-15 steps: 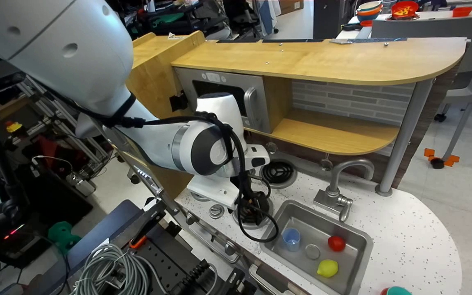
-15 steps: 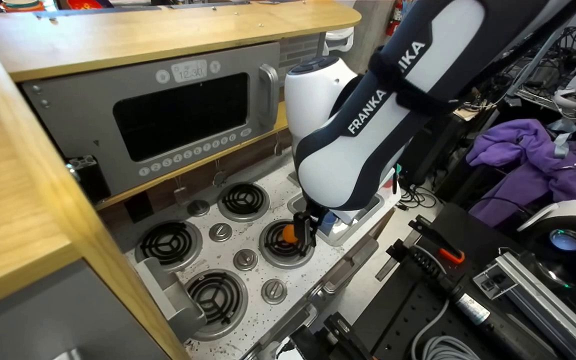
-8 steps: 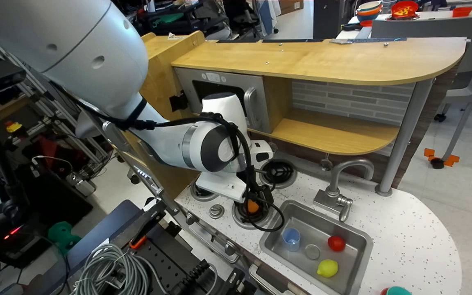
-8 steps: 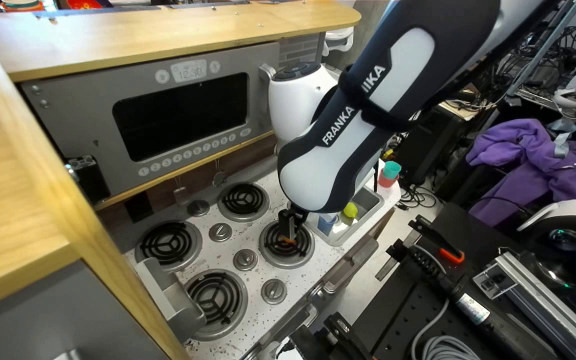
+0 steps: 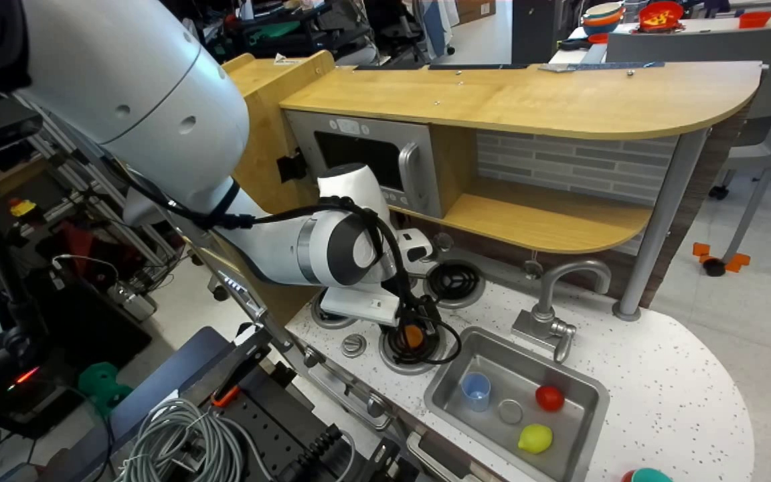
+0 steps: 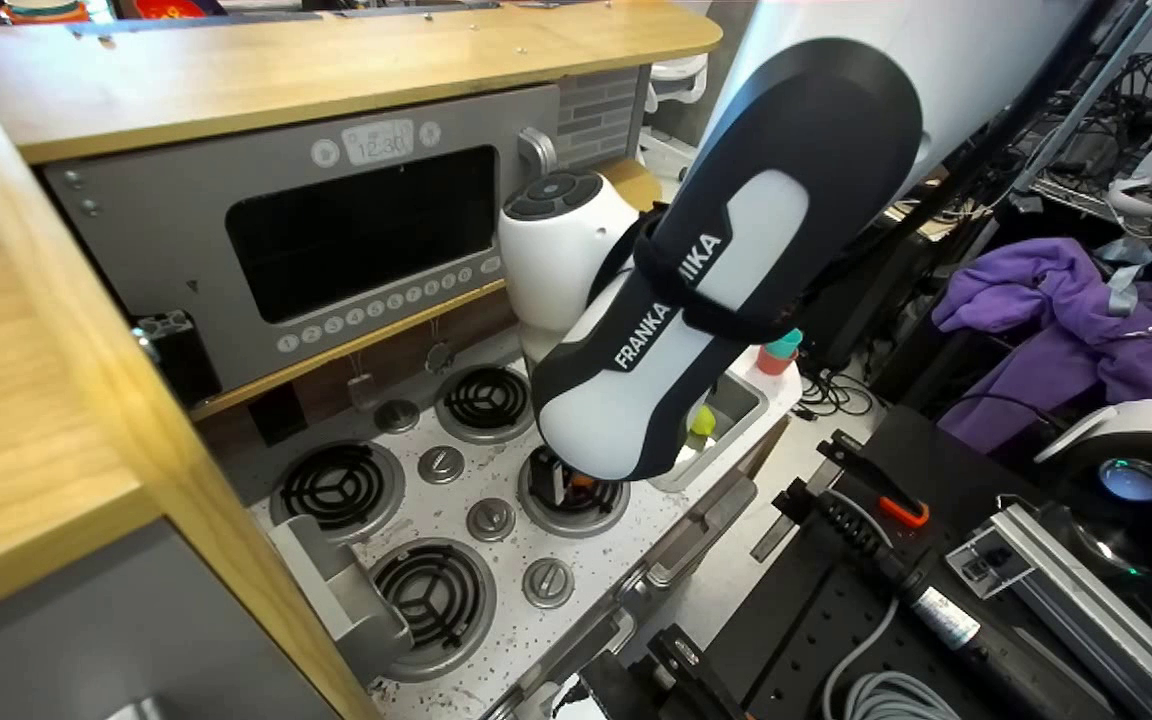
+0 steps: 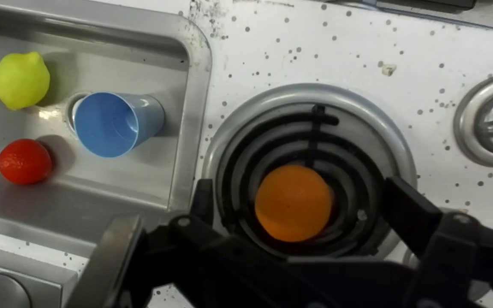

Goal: Pick up the orange toy from the top of the stove and put it on the countertop.

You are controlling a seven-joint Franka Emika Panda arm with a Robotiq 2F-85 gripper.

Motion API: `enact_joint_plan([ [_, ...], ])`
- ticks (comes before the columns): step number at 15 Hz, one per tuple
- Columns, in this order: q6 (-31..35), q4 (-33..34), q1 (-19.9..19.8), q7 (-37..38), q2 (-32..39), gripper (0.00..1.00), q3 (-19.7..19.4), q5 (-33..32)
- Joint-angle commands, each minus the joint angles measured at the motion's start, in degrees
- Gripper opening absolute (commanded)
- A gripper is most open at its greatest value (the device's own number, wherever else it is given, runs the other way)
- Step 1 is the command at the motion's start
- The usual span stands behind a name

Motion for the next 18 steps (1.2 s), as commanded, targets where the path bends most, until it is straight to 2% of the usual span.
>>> enact_joint_plan([
  [1,0.32,3.68,2.69,1.22,3.39,1.00,-2.78,-1.90],
  [5,-1.87,6.15,3.65,1.62,5.34,1.00,-4.41,-1.44],
  [10,-5.07,7.61,2.15,0.10,5.95,1.00,-2.18,-0.22],
  [11,-5.91,7.65,1.79,-0.15,5.86,0.96,-1.63,-0.02],
  [12,-6.78,7.85,1.55,-0.31,5.81,0.80,-1.13,0.10],
  [13,-7.34,7.89,1.43,-0.31,5.73,0.71,-0.74,0.20],
  [14,-8.20,7.94,1.20,-0.53,5.60,0.66,-0.24,0.28],
  [18,-8.35,7.79,1.43,-0.15,5.33,0.36,0.13,-0.25],
])
